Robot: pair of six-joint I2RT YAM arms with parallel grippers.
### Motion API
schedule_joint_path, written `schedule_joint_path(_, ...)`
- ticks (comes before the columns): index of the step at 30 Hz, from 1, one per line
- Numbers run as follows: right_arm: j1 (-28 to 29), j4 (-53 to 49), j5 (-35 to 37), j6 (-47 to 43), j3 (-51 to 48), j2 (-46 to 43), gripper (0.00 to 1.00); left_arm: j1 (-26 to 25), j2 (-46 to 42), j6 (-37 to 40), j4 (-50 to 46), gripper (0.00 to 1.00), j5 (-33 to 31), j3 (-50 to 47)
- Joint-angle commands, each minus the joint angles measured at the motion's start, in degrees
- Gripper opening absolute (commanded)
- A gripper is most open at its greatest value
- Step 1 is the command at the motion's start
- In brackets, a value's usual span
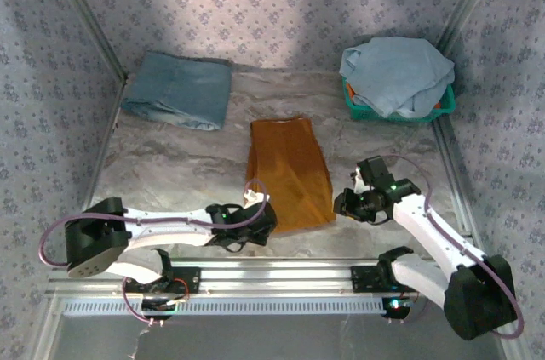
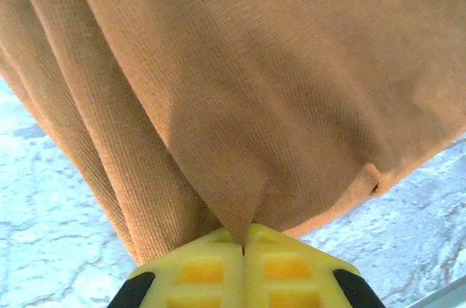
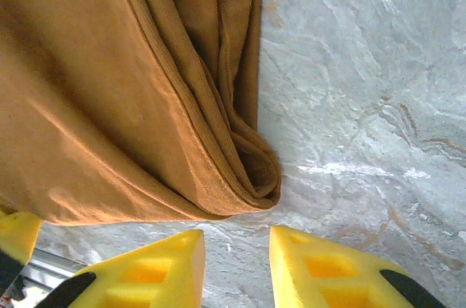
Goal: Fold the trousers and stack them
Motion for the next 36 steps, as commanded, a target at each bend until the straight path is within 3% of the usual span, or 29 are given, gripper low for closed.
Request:
schedule_joint_path(1, 0.71, 1.26, -0.63, 2.28, -1.84, 0.14, 0.34, 1.51, -2.7, 0.84, -1.66, 0.0, -1.18, -1.65)
schedule_joint_path(5, 4.65, 4.14, -2.33, 1.92, -1.36, 5.21, 0.34, 2.12, -3.28, 1.12, -1.16, 0.0, -0.62, -2.29)
schedule_joint_path(10, 12.43, 7.41, 1.72, 5.36, -0.46, 7.9, 0.32, 2.28, -2.52, 0.92, -0.18, 0.0, -0.58, -2.87)
schedule_joint_path(17, 12.25, 4.0, 6.91, 4.08, 0.51, 8.97, 0.28, 2.36, -2.72, 0.81, -0.18, 0.0, -0.6, -3.0)
schedule_joint_path(21, 12.16, 2.07, 8.68, 3.14, 1.97, 8.54, 0.33, 2.53, -3.5, 0.37, -0.1, 0.0, -0.76, -3.92)
schedule_joint_path(26, 12.13, 4.11, 6.84, 1.2, 2.54, 11.98, 0.35, 2.55, -3.93, 0.23, 0.37, 0.0, -0.75, -4.23)
schedule_joint_path(31, 13.66, 5.41, 6.39, 1.84, 2.67, 14.97, 0.25, 2.54, -3.85, 0.24, 0.31, 0.0, -0.66, -4.41)
schedule_joint_path(36, 14.22, 7.07, 6.68, 2.25, 1.95, 14.39, 0.05, 2.66, -3.95, -0.07, 0.13, 0.0, -0.86, -4.75)
